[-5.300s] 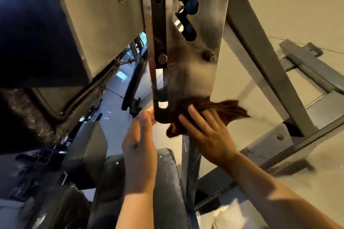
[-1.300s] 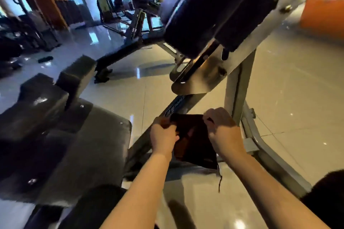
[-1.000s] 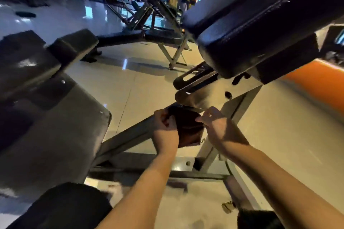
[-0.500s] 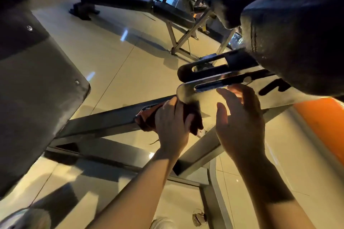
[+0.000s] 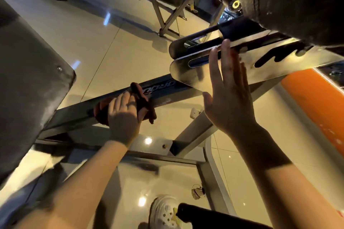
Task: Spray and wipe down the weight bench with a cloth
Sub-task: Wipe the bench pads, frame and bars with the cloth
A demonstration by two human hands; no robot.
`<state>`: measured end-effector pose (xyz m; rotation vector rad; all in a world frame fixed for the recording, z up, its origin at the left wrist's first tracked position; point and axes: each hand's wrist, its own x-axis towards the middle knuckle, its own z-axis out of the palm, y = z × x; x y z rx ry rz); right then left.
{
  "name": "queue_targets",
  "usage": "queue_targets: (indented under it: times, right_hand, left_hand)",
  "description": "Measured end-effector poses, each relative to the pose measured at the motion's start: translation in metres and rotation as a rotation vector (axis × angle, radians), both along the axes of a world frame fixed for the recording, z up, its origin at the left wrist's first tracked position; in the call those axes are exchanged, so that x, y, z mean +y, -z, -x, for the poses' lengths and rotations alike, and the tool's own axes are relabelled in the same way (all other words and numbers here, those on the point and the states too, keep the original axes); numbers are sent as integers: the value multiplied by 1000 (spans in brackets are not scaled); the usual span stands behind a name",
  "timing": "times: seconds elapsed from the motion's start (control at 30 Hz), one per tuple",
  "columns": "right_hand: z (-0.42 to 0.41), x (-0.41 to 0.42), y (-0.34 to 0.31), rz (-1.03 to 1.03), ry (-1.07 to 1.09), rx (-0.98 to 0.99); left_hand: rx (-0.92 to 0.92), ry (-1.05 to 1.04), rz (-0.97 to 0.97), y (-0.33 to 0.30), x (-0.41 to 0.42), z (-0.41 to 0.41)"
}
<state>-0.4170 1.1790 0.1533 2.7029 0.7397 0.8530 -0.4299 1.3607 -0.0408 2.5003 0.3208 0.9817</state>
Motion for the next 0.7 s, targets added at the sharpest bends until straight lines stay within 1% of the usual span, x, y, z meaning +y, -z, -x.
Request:
queue_targets:
  times: [0.07,0.13,0.23,0.33,0.4,0.43,0.47,0.53,0.6,0.7]
  right_hand:
    - [1,1,0,-18,2,12]
    - [2,3,0,-43,15,27]
    - [4,8,0,-49,11,43]
    - [5,7,-3,-27,27,43]
    - [4,5,-4,-7,35,24]
    - [4,4,-4,0,40,11]
    - [4,3,-5,8,41,5]
    - [5,2,-6,26,38,3]
    - [6,2,-8,26,36,25]
    - [8,3,-8,8,35,53]
  left_hand:
    - [15,9,67,-8,-13,1]
    - [-28,24,98,-26,-30,-5]
    - [-79,159,141,-69,-58,-23]
    - [-110,242,64,-91,-64,-32]
    - [-87,341,43,-80,-50,-32]
    - [-103,357,7,-70,-40,-32]
    - [-115,330,-39,-58,-31,-29]
    - [-120,203,-144,-30,-11,-19]
    - [-107,128,-151,-7,9,-8]
    - [-32,72,-103,8,22,0]
